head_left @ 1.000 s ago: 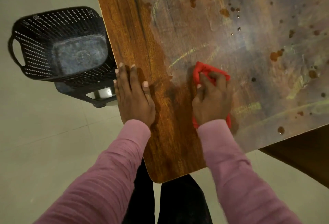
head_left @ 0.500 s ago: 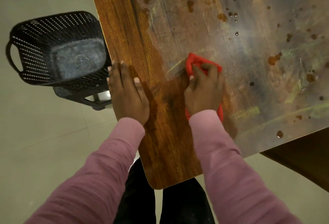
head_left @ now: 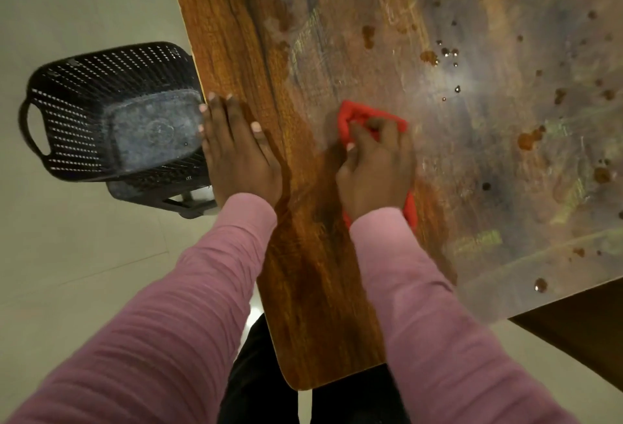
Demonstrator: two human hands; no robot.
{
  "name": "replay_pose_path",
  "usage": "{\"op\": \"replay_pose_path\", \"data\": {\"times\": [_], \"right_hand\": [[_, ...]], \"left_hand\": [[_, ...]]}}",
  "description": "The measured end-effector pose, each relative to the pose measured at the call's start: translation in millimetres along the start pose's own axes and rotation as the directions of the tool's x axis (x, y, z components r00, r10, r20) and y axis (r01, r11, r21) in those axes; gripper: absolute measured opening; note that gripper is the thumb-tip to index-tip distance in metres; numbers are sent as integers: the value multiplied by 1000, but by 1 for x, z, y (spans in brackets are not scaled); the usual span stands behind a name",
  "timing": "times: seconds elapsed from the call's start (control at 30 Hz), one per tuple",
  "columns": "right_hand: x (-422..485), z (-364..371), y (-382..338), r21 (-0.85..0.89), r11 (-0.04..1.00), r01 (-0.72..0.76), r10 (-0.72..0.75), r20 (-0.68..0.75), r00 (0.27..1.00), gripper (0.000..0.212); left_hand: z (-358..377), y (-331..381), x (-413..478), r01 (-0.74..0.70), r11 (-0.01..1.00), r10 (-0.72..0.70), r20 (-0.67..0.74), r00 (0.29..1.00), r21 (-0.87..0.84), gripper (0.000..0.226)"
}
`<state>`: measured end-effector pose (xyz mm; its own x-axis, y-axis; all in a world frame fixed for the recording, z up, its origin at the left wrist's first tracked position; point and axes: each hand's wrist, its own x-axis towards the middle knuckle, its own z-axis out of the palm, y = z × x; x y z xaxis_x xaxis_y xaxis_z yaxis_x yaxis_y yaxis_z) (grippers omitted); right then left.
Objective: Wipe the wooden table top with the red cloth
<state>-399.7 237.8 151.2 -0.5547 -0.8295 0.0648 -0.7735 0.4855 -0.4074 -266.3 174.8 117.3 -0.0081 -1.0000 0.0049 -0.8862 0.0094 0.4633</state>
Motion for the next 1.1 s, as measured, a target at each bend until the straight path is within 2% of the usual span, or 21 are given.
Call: {"op": "replay_pose_path", "data": {"times": [0.1, 0.2, 0.27, 0.37, 0.43, 0.5, 0.57, 0.63, 0.67, 0.73, 0.8, 0.87, 0.93, 1.0, 1.1], "right_hand": [[-26, 14, -27, 38, 979, 202, -204, 78, 976, 41], [-14, 14, -16, 0, 967, 256, -255, 76, 964, 41], [11, 9, 0, -74, 984, 165, -164, 10, 986, 40], [48, 4, 9, -75, 993, -89, 87, -23, 996, 34], [49, 7, -3, -58, 990, -131, 130, -32, 991, 33], [32, 15, -25, -11, 1000, -23, 23, 7, 1000, 40], [12, 24, -45, 51, 982, 183, -187, 90, 978, 46], [11, 27, -44, 89, 938, 336, -345, 122, 931, 40], [18, 26, -35, 79, 929, 360, -368, 115, 923, 38], [42, 22, -16, 7, 957, 288, -288, 60, 956, 38], [72, 15, -2, -63, 995, 79, -80, -8, 997, 39], [90, 11, 0, -60, 993, -103, 101, -39, 994, 34], [84, 13, -8, -36, 988, -147, 145, -54, 988, 32], [56, 22, -29, -18, 999, -46, 46, -19, 999, 36], [24, 37, -62, 67, 974, 215, -219, 64, 974, 41]], "left_hand": [[2, 0, 2, -3, 1000, 3, 6, 1000, 16, 51], [4, 0, 2, -14, 999, 13, 3, 1000, 33, 52], [2, 0, 0, -7, 999, 7, 17, 1000, 48, 52], [1, 1, 0, -12, 997, 9, 32, 999, 76, 52], [0, 3, 0, -4, 996, 1, 41, 999, 88, 52], [1, 3, 1, -7, 995, 2, 51, 999, 100, 52], [1, 4, 4, 2, 996, -7, 57, 998, 84, 52], [1, 3, 4, 12, 997, -16, 59, 998, 70, 52], [1, 2, 3, 5, 997, -9, 55, 998, 73, 53], [2, 1, 1, 1, 997, -5, 53, 999, 73, 53], [1, 0, 0, 8, 998, -12, 59, 998, 67, 52], [1, 0, 2, 5, 999, -8, 62, 998, 52, 52], [-1, 2, 0, 23, 1000, -24, 60, 998, 19, 51], [-4, 2, 1, 44, 998, -42, 53, 998, -38, 50], [-6, 4, 30, 49, 991, -47, 19, 999, -126, 50]]}}
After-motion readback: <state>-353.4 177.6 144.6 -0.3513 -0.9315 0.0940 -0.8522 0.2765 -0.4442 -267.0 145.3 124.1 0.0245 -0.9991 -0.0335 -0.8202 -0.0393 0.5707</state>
